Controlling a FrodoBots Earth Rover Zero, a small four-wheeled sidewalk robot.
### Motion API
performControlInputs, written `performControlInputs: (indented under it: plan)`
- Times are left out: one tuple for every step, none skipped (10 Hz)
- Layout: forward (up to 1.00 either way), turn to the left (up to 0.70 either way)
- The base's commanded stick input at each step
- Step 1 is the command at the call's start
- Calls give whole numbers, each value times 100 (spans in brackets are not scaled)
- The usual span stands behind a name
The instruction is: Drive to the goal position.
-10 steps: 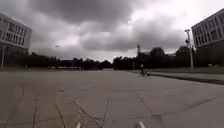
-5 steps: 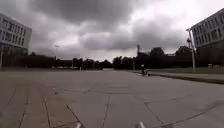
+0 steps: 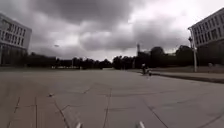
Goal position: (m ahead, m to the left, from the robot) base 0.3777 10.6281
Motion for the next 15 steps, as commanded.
performControlInputs:
  plan:
    - [50, 1]
    - [50, 1]
    - [50, 1]
    - [50, 1]
    - [50, 1]
    - [50, 1]
    - [50, 1]
    - [50, 1]
    - [50, 1]
    - [-14, 0]
    - [-50, 1]
    - [-50, 1]
    - [-50, 1]
    - [-50, 1]
    - [-50, 1]
